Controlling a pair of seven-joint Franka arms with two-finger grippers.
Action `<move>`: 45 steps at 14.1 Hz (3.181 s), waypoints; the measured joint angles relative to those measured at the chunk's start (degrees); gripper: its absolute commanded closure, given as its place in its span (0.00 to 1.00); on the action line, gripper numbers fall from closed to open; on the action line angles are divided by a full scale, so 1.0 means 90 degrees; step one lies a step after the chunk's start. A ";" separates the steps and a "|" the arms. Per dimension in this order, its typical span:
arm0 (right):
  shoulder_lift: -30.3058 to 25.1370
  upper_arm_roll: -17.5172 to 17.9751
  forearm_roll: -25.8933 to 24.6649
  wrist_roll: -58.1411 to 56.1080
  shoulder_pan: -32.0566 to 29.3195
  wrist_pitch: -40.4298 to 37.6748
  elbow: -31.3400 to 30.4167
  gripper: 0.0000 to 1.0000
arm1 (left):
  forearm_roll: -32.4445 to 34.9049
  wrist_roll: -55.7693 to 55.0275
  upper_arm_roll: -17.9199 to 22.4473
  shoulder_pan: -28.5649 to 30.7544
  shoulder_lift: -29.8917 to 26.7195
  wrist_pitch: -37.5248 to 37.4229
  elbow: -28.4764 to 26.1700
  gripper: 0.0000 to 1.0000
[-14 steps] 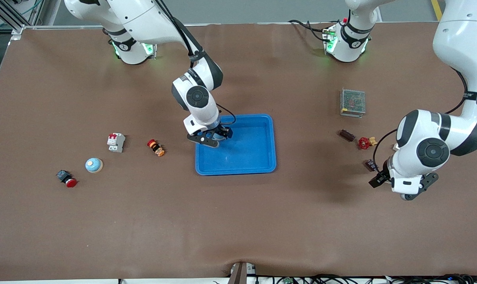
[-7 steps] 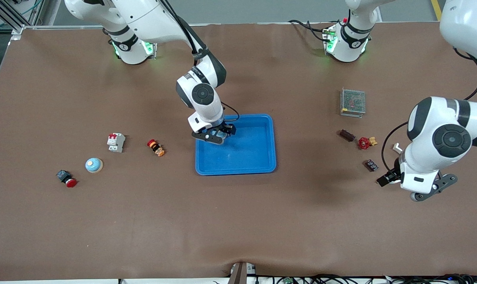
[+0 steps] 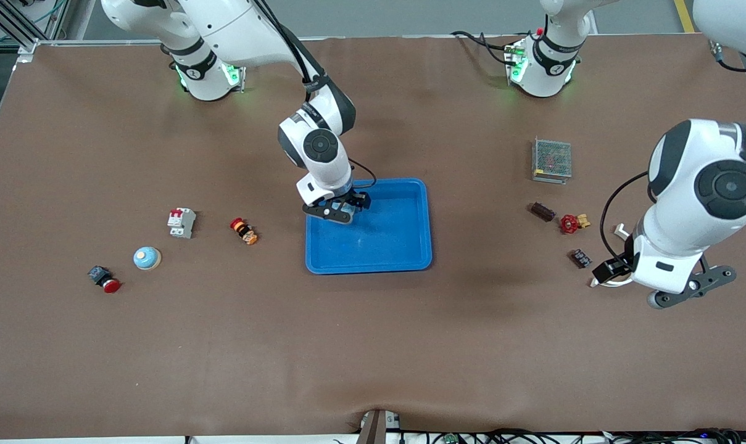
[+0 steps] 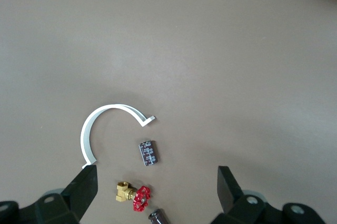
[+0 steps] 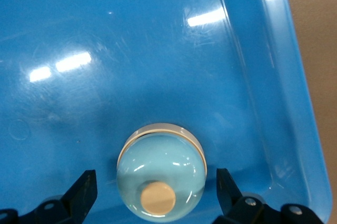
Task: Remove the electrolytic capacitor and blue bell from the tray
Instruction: 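Retract the left arm to rest while the right gripper lifts the bell, then carry the bell beside the first bell and open the right gripper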
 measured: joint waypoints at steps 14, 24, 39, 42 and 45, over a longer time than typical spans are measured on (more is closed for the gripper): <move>0.0003 -0.0014 0.0000 0.0001 0.0002 -0.0003 -0.0001 0.50 | -0.2569 0.2504 0.2562 -0.1654 -0.1895 -0.1216 0.0000 0.00; -0.0238 -0.0159 -0.0006 -0.0161 -0.0095 -0.1251 0.0472 0.52 | -0.2738 0.2526 0.3623 -0.2865 -0.2341 -0.1823 -0.0004 0.00; -0.1242 -0.0237 -0.0654 -0.5467 -0.2814 -0.2837 0.0442 0.53 | -0.2778 0.2633 0.3562 -0.2883 -0.2381 -0.1886 -0.0053 0.00; -0.1224 -0.0237 -0.0654 -0.6391 -0.3362 -0.2006 -0.0034 0.53 | -0.2778 0.2854 0.3578 -0.2825 -0.2483 -0.1886 -0.0054 0.00; -0.1121 -0.0233 -0.0654 -0.6717 -0.3515 -0.1519 -0.0240 0.53 | -0.2778 0.2962 0.3588 -0.2754 -0.2549 -0.1887 -0.0060 0.00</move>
